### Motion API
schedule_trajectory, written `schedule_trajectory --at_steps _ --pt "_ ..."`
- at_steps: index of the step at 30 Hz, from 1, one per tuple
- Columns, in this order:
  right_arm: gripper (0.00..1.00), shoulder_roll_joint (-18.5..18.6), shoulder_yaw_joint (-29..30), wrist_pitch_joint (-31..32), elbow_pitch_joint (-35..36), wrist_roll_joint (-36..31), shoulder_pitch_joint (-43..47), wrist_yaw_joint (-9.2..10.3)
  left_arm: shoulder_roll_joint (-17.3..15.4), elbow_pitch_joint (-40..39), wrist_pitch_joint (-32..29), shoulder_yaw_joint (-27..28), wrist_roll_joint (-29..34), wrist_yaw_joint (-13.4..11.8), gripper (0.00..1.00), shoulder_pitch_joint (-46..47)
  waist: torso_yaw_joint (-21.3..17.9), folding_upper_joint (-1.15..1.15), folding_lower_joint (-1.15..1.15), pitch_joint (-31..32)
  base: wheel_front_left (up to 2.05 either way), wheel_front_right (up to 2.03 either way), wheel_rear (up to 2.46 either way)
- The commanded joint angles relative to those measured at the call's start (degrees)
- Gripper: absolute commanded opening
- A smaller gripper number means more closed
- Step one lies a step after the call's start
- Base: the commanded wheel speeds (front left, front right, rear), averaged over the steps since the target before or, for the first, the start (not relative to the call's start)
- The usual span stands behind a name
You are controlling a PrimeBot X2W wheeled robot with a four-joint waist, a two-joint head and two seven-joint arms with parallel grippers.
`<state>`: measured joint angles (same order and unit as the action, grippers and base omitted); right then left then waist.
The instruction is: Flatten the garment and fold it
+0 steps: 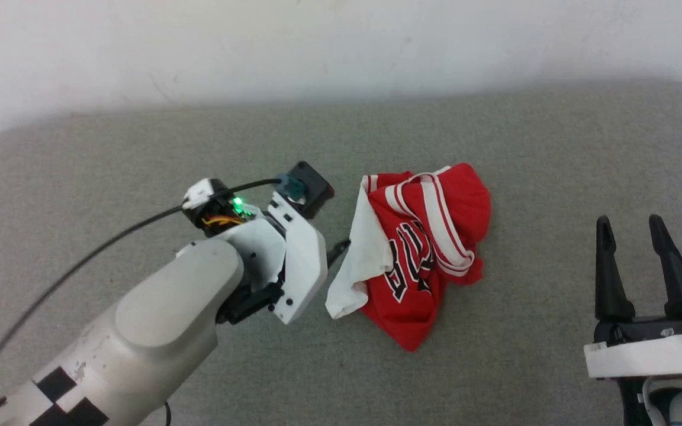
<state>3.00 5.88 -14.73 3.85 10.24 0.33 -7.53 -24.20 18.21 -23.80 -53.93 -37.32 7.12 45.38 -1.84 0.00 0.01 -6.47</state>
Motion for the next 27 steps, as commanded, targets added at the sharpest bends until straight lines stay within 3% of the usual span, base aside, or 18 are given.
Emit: schedule_trajectory --at_steps 1,8,17,20,21,22,27 --pt "1.0 -0.13 0.02 -0.27 0.21 0.13 -1.09 0.04 -0.88 -0.23 -2.2 -2.88 -2.35 0.35 1.0 1.79 -1.39 0.0 -0.01 -1.51 0.0 0.0 0.0" --pt "1.0 -0.13 -0.72 -0.27 0.18 0.48 -3.07 0.04 -3.62 -1.75 -11.21 -17.68 -11.17 0.36 1.0 8.41 -4.21 0.0 -0.01 -4.6 0.0 0.0 0.0" --pt "1.0 -0.13 -1.41 -0.27 0.09 1.29 -5.43 0.04 -3.6 -3.82 -23.97 -19.4 -7.24 0.36 1.0 5.9 -7.52 0.0 -0.01 -8.57 0.0 0.0 0.0" --pt "1.0 -0.13 -1.24 -0.27 0.17 1.49 -5.91 0.04 -4.32 -4.86 -25.61 -19.41 -5.88 0.36 1.0 5.02 -7.87 0.0 -0.01 -9.54 0.0 0.0 0.0" --pt "1.0 -0.13 -1.16 -0.27 0.18 1.55 -6.03 0.04 -4.52 -4.9 -25.52 -19.41 -5.54 0.36 0.64 4.9 -7.87 0.0 -0.01 -9.73 0.0 0.0 0.0" --pt "1.0 -0.13 -1.05 -0.27 0.16 1.57 -6.08 0.04 -4.7 -4.69 -24.92 -19.41 -5.47 0.36 0.0 5.0 -7.78 0.0 -0.01 -9.84 0.0 0.0 0.0" --pt "1.0 -0.13 -0.52 -0.27 -0.06 1.44 -5.67 0.04 -5.17 -4.24 -20.99 -19.42 -5.59 0.36 0.0 5.59 -6.57 0.0 -0.01 -9.22 0.0 0.0 0.0"
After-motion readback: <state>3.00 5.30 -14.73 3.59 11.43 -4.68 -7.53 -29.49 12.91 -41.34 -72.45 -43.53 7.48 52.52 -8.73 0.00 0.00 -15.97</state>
